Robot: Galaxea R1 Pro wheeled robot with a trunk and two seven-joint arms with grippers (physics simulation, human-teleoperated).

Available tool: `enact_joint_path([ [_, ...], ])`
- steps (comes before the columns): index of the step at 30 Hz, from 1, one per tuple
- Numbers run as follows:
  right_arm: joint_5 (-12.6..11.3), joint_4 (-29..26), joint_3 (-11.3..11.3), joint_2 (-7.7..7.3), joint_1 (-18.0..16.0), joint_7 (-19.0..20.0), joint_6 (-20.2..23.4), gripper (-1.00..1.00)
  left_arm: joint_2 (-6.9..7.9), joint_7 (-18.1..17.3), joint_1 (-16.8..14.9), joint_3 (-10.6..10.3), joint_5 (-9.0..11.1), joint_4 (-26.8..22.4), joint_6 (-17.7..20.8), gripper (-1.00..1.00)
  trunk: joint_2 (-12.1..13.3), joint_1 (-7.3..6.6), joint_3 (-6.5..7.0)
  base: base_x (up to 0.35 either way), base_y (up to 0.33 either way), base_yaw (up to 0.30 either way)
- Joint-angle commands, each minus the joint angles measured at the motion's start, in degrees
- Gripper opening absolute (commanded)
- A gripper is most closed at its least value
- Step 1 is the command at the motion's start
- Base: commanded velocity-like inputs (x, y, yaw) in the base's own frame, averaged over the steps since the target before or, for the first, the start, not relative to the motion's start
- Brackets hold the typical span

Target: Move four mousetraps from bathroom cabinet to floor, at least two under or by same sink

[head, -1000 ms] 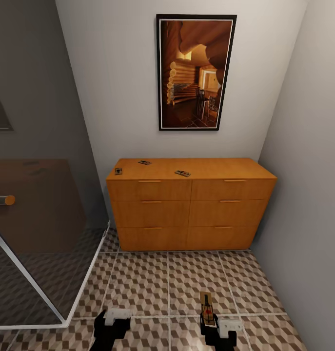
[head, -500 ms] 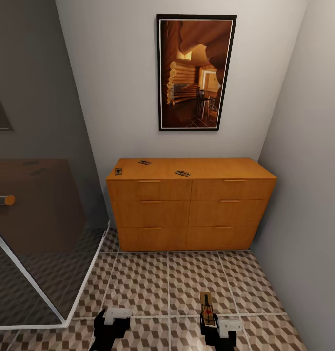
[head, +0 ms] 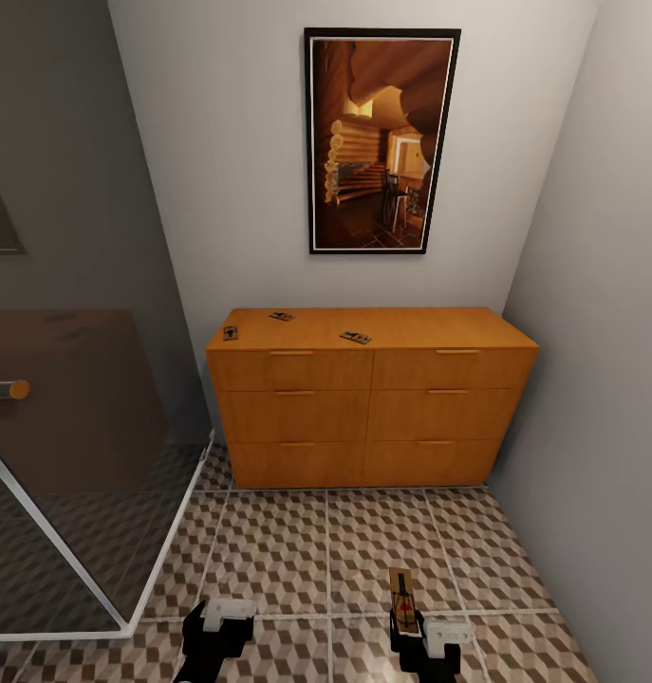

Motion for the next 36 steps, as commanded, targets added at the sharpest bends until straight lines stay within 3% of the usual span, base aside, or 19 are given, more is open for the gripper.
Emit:
enact_joint_path([
  [1,0.5,0.0,-0.1,0.02,0.0,-0.3,-0.1,-1.0,0.03,0.5,0.0,-0.2,-0.1,0.0,-0.1,1.0,0.0,0.0,-0.05,0.0,0.0,0.0],
  [36,0.4,0.0,-0.1,0.01,0.0,-0.3,-0.1,-1.0,0.03,0.4,0.0,-0.2,-0.1,0.1,-0.1,1.0,0.0,0.0,-0.05,0.0,0.0,0.0],
])
